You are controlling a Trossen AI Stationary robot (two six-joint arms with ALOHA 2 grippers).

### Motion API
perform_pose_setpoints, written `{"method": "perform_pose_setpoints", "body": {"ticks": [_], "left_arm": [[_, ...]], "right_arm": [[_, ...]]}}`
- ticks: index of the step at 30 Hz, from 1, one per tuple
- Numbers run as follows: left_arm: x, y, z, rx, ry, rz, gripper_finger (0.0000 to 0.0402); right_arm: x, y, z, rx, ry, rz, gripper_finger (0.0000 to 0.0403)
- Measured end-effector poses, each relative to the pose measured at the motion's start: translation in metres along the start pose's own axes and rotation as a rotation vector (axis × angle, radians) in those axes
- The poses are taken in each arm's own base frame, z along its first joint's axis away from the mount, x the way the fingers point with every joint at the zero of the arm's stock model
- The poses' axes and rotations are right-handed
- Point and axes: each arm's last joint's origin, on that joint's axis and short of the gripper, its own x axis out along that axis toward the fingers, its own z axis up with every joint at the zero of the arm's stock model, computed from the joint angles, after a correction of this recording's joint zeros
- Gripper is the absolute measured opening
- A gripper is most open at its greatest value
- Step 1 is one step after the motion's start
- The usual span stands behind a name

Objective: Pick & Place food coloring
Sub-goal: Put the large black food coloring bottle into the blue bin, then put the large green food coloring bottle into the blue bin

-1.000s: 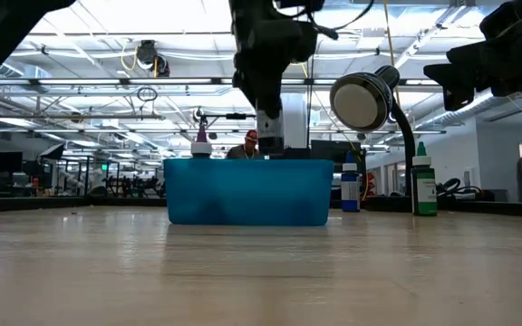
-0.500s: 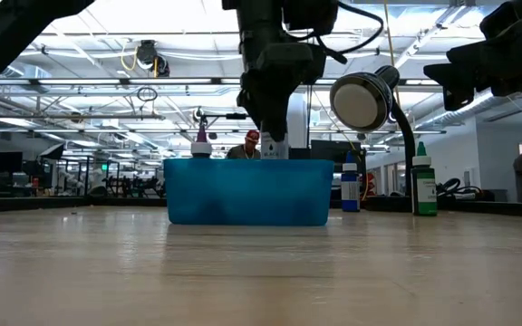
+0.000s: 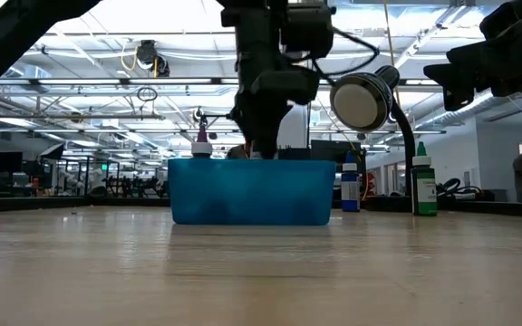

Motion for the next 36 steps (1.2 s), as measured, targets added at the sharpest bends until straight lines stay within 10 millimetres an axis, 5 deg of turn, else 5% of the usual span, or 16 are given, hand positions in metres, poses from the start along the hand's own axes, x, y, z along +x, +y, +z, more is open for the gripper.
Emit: {"method": "perform_pose_setpoints", "body": {"ticks": [15, 23, 28, 33, 36], "left_arm": [[0.021, 0.0, -0.005, -0.03, 0.013, -0.011, 0.0143], [0.014, -0.001, -0.006, -0.039, 0.011, -0.053, 0.0331], [-0.025, 0.001, -0.012, -0.021, -0.089, -0.041, 0.0391], [-0.098, -0.005, -0.034, 0.004, -0.314, 0.123, 0.0362], [-0.135, -0.016, -0.067, 0.003, -0.511, 0.271, 0.0346]], "right_arm": [[0.0, 0.0, 0.0, 0.0, 0.0, 0.0, 0.0167], [0.0, 0.0, 0.0, 0.0, 0.0, 0.0, 0.0167], [0.0, 0.0, 0.0, 0.0, 0.0, 0.0, 0.0167], [0.0, 0.0, 0.0, 0.0, 0.0, 0.0, 0.0167], [0.0, 0.0, 0.0, 0.0, 0.0, 0.0, 0.0167]]}}
